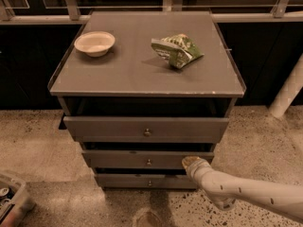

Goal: Close middle drawer

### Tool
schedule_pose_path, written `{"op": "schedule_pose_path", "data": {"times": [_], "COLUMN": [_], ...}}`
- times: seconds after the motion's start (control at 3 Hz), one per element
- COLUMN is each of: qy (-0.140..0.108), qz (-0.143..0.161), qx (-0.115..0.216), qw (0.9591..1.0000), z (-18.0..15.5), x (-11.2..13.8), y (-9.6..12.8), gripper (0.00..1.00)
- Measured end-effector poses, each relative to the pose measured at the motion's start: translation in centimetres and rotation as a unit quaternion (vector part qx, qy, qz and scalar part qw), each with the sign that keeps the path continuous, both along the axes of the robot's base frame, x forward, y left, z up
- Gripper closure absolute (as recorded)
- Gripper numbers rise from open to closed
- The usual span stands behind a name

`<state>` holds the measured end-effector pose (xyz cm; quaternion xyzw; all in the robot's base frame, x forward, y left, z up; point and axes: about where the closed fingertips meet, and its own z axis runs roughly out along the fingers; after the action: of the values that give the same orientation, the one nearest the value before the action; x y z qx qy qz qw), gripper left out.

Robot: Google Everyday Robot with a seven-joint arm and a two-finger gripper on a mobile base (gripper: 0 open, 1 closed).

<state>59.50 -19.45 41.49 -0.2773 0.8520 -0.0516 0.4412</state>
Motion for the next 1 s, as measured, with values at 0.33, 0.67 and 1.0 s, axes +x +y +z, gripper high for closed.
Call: {"op": "schedule_pose_path", "data": {"times": [0.33, 0.67, 1.0], "qy": [-0.001, 0.000, 0.021], "qz": [-0.007, -0.007, -0.032], "qx": [0.002, 0.002, 0.032], "qw": [1.0000, 1.0000, 0.9987], "z": [0.7, 0.7, 3.0], "x": [0.3, 0.0, -3.3], "y": [-0.6, -0.6, -3.9], "gripper": [1.00, 1.00, 1.00]}}
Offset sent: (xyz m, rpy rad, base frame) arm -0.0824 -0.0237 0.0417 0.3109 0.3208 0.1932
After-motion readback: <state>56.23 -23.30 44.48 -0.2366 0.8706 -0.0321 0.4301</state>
